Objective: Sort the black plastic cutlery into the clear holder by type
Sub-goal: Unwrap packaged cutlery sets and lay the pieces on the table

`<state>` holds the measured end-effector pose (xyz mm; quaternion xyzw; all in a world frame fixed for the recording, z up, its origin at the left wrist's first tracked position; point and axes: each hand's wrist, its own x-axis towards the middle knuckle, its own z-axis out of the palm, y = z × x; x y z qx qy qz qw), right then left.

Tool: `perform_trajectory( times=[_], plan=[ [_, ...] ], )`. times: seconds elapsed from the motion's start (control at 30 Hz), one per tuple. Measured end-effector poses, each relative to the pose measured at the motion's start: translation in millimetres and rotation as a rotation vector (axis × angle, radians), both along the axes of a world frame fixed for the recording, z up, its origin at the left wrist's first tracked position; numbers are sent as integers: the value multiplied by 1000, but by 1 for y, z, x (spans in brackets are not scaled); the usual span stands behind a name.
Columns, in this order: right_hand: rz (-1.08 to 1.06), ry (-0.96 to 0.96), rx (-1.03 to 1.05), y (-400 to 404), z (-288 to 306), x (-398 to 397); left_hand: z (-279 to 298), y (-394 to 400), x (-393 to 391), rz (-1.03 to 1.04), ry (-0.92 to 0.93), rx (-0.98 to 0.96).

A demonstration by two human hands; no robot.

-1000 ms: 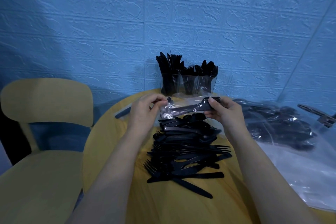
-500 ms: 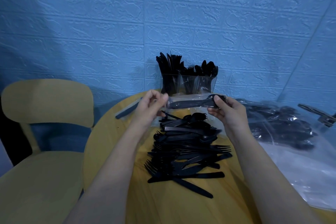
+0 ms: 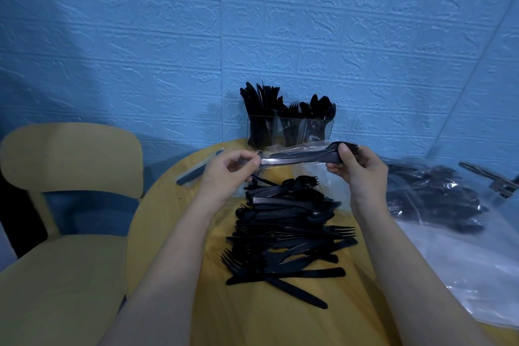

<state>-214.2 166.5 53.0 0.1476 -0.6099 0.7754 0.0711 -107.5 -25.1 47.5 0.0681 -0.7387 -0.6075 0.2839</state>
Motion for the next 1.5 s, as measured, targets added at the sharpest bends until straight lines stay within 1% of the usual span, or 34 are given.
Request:
perform_trajectory(
  times=[0.1,0.27,0.33,0.43,0.53,0.67,0.73,0.9,1.0,1.1,1.27,1.4,1.5],
  plan=[
    [7,10,6,0,0,0,-4,-1,-4,42,-4,-53],
    [72,26,50,-1,-2,-1,-5,-5,-5,84,-42,-59],
    [97,32,58,-1,-3,-1,-4,-4,-4,60,-43,-23],
    [136,19,39,-1,-3,0,2,-1,0,-11,-53,105],
    [188,6,38,0,-3,1,5,1,2,-45,-72,187],
    [223,16,50,0,-2,3,6,0,2,-18,-83,235],
    [231,7,41,0,-1,4,6,-2,2,-47,-91,252],
    [266,-37,62,3,-3,0,3,-5,1,-103,-166,203],
    [312,-51,98,0,-3,2,0,-5,1,-170,-225,209],
    [324,-34,139,-2,-3,4,-3,-1,2,-215,-285,149],
    [255,-21,146,0,-1,3,-5,-5,0,-86,-253,146],
    [196,-38,134,3,-2,-1,-9,-11,-1,5,-237,103],
    [122,-69,57,10,-1,-7,-11,-17,-1,34,-233,100]
  ],
)
